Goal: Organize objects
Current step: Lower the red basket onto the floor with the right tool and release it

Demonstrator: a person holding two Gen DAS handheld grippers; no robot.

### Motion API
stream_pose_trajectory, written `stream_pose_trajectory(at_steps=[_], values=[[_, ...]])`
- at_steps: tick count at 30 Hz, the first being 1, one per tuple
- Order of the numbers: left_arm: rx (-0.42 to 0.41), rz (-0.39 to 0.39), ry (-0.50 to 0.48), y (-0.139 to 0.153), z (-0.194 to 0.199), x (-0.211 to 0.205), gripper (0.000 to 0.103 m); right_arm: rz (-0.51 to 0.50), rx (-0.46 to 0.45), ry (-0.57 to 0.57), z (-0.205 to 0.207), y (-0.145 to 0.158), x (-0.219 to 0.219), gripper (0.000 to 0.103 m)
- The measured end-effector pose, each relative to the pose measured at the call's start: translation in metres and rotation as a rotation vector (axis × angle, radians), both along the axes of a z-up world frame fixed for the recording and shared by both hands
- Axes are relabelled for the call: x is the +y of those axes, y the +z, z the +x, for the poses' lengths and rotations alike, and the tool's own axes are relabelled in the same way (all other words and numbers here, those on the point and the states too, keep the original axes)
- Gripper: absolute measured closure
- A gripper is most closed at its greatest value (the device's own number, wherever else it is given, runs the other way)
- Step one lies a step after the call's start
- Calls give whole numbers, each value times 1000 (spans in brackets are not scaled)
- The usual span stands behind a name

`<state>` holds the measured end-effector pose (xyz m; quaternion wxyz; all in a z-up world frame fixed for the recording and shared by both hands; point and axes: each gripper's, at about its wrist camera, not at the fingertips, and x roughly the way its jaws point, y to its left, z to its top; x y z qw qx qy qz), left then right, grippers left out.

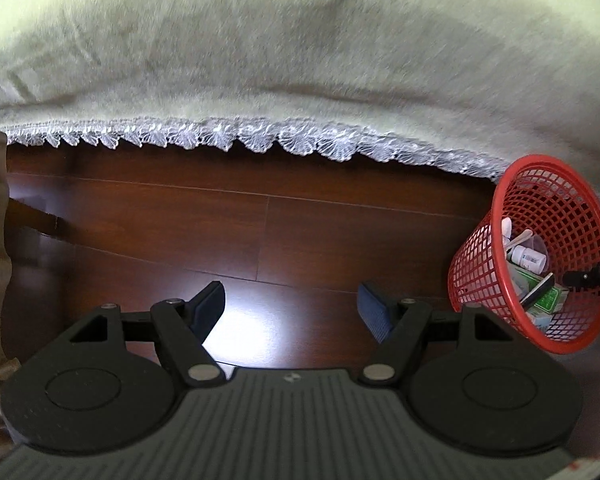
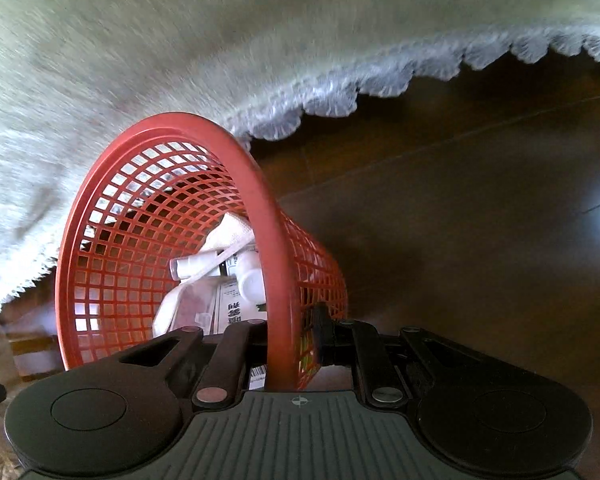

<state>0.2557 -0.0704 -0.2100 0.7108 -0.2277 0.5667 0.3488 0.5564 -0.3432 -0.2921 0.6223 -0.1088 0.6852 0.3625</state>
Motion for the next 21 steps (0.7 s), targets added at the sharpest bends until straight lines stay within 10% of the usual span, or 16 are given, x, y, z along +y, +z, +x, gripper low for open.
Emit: stream_pose_trajectory(at_steps=[11, 21], values=[[-14, 19, 19, -25, -12, 4, 34, 34, 3, 1, -9, -62, -9, 88], [-63, -15, 15, 12, -10, -9, 33, 10, -198, 105, -12, -19, -21, 54]])
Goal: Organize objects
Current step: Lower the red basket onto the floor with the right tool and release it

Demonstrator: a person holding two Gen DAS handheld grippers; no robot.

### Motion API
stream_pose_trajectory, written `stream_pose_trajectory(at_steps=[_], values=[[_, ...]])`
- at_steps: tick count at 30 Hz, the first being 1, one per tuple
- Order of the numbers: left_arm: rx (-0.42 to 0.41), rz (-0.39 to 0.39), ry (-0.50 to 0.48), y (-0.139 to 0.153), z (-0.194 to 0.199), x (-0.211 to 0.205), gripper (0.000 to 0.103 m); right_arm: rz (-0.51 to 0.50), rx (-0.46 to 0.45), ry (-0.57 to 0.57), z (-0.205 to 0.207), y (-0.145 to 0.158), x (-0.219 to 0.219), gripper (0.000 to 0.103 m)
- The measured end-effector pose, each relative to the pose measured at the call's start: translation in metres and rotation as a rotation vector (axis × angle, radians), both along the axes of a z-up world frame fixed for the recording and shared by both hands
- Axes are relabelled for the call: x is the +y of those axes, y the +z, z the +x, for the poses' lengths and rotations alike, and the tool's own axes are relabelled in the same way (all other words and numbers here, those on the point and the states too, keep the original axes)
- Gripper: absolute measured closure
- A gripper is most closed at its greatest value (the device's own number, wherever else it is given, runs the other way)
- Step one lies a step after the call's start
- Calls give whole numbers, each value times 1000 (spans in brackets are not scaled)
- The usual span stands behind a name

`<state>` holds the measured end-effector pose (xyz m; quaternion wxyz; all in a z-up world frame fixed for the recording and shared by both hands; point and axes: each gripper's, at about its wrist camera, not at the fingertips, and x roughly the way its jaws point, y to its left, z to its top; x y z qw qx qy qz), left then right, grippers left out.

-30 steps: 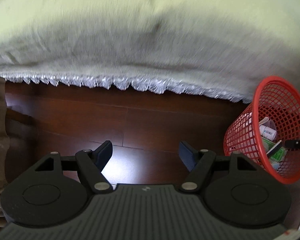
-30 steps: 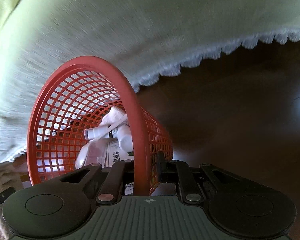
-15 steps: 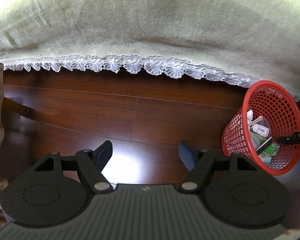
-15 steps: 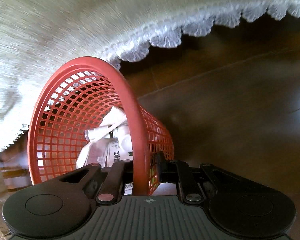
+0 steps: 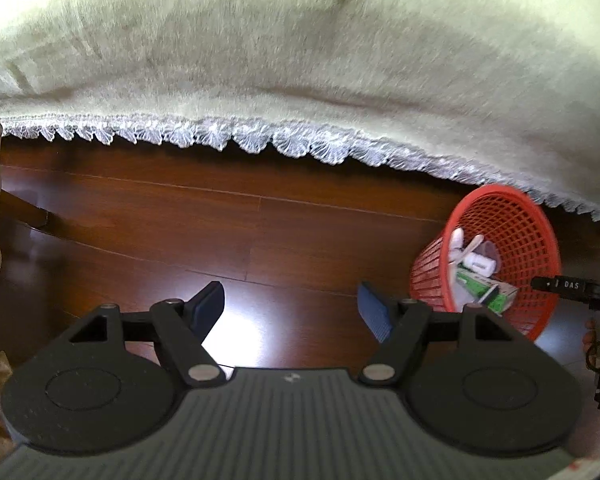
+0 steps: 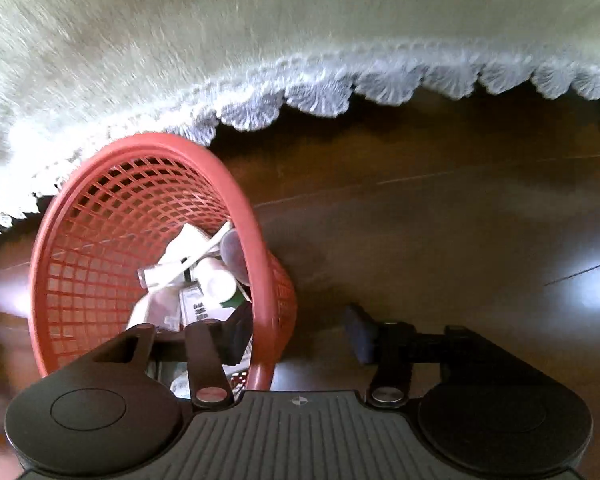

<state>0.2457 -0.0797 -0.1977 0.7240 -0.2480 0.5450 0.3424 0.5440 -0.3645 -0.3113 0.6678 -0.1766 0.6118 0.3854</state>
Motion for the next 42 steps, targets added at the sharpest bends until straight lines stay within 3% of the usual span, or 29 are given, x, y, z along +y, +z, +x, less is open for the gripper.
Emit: stream_pose_trajectory(at_steps=[3, 9, 15, 19, 26, 30, 34, 37, 42], values=[[-29, -5, -12, 24, 4, -3, 33, 19, 9, -52, 9, 19, -3, 54], [-84, -34, -52, 95, 20, -9, 33, 76, 20, -108, 3, 134, -25, 54], [-100, -24, -100, 206, 34, -23, 32, 131, -14, -70, -31, 275, -36, 54], [-112, 9, -169, 289, 35, -39, 23, 174, -28, -58, -61, 372, -32, 54], [-153, 144, -257, 402, 21, -83, 13, 259, -88, -65, -102, 495, -38, 54], [-180, 190, -237, 441, 3, -115, 12, 254, -136, -25, -111, 535, -48, 54], [-202, 209, -167, 464, -18, -155, 10, 223, -193, 84, -125, 552, -68, 54], [-208, 224, -146, 475, -35, -196, 10, 216, -225, 173, -141, 561, -99, 54], [-224, 231, -125, 495, -60, -265, 9, 214, -216, 211, -155, 572, -160, 54]])
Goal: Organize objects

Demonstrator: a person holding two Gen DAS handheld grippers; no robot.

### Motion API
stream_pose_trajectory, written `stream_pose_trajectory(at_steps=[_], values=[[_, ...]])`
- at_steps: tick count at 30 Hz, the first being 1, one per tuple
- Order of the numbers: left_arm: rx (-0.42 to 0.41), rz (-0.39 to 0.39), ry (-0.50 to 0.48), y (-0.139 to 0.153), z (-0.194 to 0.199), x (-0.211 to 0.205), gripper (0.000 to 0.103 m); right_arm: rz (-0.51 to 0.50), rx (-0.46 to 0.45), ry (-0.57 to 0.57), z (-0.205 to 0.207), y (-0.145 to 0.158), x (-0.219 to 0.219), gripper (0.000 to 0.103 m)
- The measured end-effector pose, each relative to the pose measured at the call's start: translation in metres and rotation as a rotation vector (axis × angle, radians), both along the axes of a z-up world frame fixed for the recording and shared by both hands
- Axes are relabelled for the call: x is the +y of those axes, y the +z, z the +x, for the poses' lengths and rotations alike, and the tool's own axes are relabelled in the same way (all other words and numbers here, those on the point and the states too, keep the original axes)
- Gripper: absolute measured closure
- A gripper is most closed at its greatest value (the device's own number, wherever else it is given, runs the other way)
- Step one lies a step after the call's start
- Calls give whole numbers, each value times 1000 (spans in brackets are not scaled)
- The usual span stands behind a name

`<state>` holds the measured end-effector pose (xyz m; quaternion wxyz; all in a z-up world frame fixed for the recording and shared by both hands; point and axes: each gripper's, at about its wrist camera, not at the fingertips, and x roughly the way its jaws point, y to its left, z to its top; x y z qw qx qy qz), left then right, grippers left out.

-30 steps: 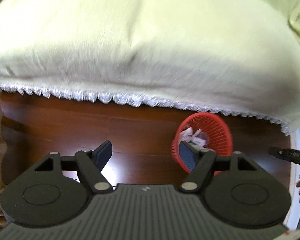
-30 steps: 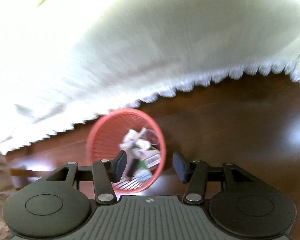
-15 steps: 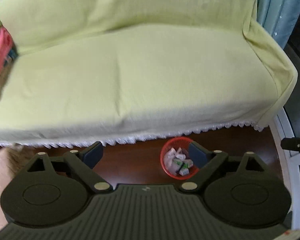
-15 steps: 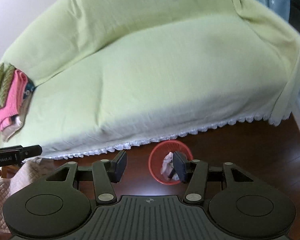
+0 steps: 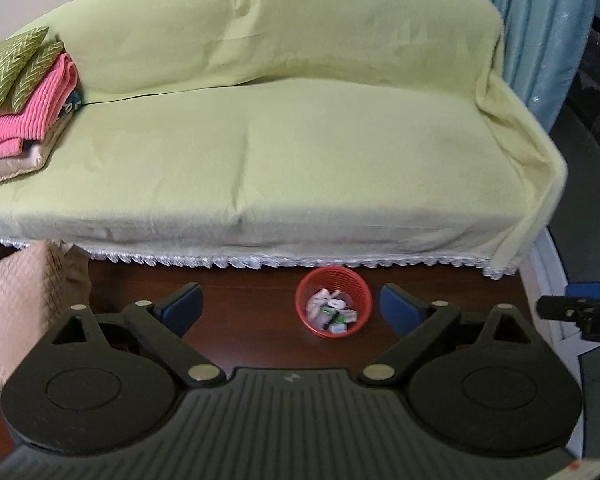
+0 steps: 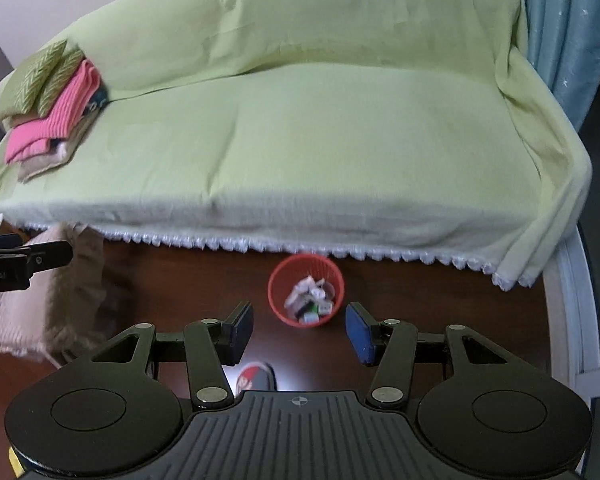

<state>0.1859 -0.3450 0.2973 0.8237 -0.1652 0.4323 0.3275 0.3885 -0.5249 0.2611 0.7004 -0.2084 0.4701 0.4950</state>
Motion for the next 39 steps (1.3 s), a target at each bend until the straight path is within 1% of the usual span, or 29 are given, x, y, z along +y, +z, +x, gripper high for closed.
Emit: stream_pose_trajectory(at_steps=[1, 3, 7, 14, 17, 21, 27, 34, 39], values=[[-15, -6, 3, 5, -6, -14, 9, 0, 8, 5, -3, 4, -12, 54], [-19, -21, 12, 10, -15, -32, 9, 5, 20, 19, -10, 14, -34, 54], [-30, -24, 21, 26, -29, -67, 9, -9, 21, 40, -24, 32, -65, 54], [-20, -40, 17, 37, -39, -93, 9, -15, 7, 65, -44, 41, -85, 54], [-9, -34, 17, 39, -43, -97, 9, -7, -3, 57, -51, 43, -89, 54], [-7, -23, 22, 44, -51, -99, 9, 2, 7, 54, -59, 45, -90, 54], [-4, -6, 1, 47, -61, -102, 9, 22, 2, 47, -73, 50, -92, 54], [-1, -9, -8, 46, -66, -108, 9, 55, -5, 28, -80, 59, -97, 54], [-8, -3, -24, 46, -65, -114, 9, 60, -6, 16, -80, 60, -105, 54]])
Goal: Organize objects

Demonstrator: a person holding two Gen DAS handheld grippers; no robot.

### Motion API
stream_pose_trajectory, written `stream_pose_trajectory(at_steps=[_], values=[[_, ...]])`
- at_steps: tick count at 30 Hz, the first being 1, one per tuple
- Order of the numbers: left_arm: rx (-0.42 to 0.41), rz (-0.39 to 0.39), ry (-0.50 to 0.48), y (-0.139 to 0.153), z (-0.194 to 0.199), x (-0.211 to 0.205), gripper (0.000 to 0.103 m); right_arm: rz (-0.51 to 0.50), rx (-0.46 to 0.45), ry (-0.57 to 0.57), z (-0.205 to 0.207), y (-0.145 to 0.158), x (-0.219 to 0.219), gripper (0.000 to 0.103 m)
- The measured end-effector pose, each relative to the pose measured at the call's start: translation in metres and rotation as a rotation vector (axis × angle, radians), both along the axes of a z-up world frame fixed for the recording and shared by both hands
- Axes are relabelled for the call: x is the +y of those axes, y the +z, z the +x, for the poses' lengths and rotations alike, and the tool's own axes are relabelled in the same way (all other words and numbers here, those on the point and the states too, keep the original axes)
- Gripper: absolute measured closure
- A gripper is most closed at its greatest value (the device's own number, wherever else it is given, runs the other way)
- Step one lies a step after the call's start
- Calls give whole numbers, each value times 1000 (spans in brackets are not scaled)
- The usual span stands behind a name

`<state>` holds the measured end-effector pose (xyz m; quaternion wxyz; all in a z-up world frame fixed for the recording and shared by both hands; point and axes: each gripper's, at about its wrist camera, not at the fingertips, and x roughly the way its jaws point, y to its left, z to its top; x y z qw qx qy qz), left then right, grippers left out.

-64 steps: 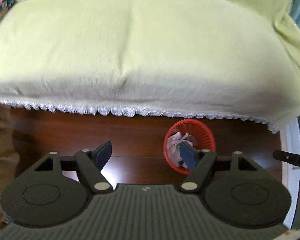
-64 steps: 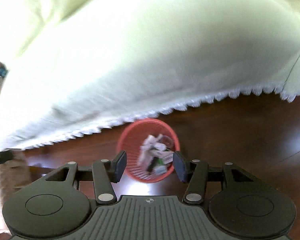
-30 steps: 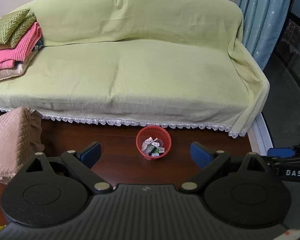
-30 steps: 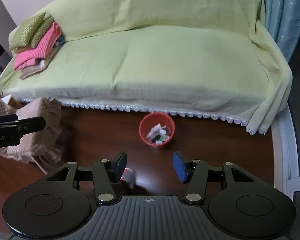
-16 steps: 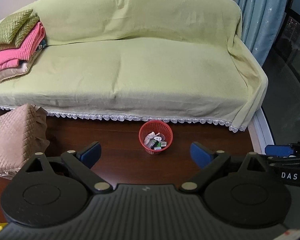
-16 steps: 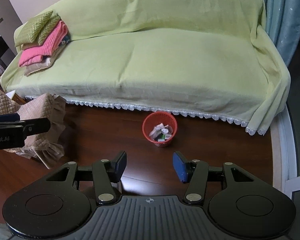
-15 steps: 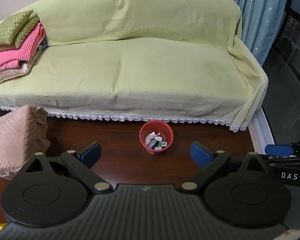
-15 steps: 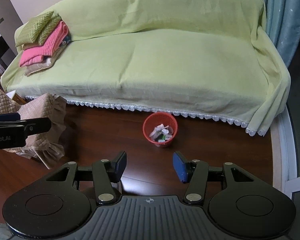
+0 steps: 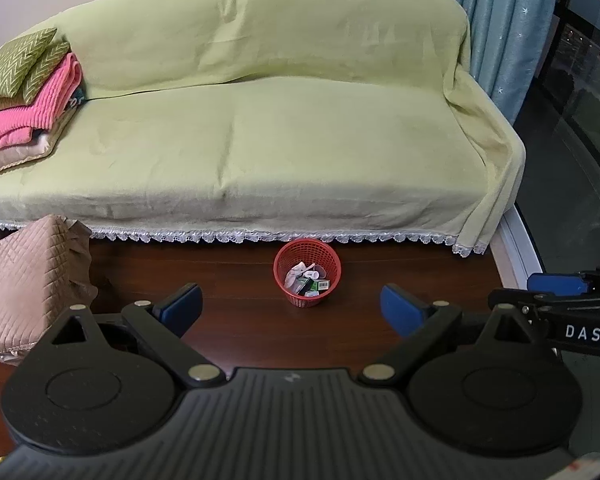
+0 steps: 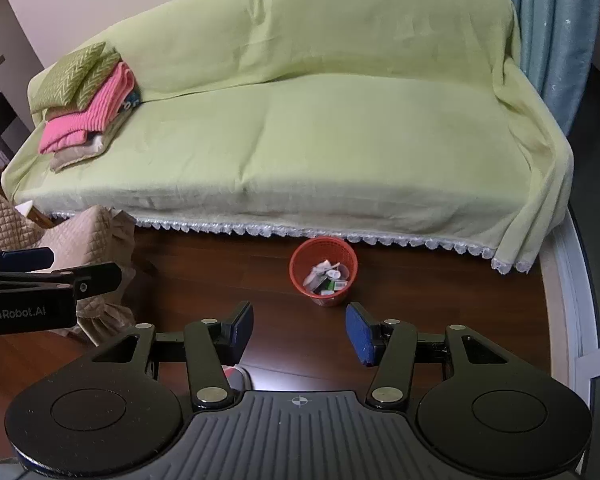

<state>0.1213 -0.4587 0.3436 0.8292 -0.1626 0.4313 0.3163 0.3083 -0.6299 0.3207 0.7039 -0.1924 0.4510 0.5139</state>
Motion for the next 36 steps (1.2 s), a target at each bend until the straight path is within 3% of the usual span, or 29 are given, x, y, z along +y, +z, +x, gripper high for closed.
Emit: stream_pose_trajectory(at_steps=[36], values=[[-18, -14, -33, -7, 21, -24, 8, 5, 7, -9, 7, 5, -10, 54]])
